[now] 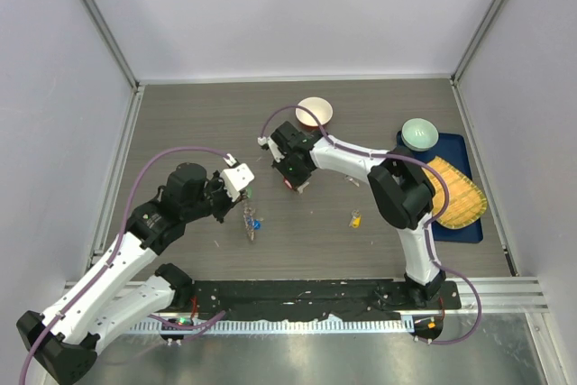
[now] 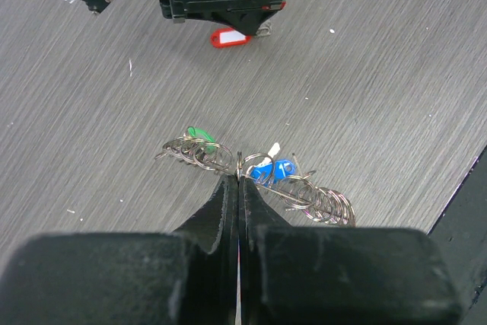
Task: Put the keys on the keyring
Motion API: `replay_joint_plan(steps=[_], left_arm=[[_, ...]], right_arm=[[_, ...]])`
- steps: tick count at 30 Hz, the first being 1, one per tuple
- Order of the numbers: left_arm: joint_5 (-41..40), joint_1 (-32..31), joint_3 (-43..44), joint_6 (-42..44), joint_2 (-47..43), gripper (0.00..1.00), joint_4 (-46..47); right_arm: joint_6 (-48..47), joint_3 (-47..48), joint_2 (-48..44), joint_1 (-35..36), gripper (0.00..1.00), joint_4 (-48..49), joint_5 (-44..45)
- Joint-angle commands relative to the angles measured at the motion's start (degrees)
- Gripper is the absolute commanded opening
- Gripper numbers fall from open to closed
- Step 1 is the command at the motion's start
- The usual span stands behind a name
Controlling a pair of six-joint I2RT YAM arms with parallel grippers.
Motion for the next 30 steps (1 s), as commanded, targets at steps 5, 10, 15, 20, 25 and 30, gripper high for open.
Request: replay_joint_plan(steps=[5,10,15,20,25,30], left_arm=[[0.3,0.0,0.4,-0.7,-0.1,0.00,4.3],[0.1,0.0,0.4,-0.7,0.1,0.00,4.3],[0.1,0.0,0.3,-0.7,0.0,0.00,4.3],[0.3,0.0,0.5,-0.8,-0.2,0.00,4.3],[0.4,0.0,0.5,-0.9,-0.4,0.00,4.4],[1.0,0.0,0.4,-1.0,-0.4,0.00,4.4]], right_arm=[[-1.3,5.3,2.9,0.0,0.21,-2.4,1.2],[-0.8,5.6,0.9,0.0,0.35,-1.9,1.0],[-0.1,2.3,-3.7,0.1,0.45,1.9,1.0],[0.2,-6.4,-11.6,0.1,0.45,11.8,1.3],[-0.7,-22.9,-20.5,0.1,0.44,26.8,-4.6],[-1.9,-40.9,-28.4,-0.1,0.41,51.2,-7.5]])
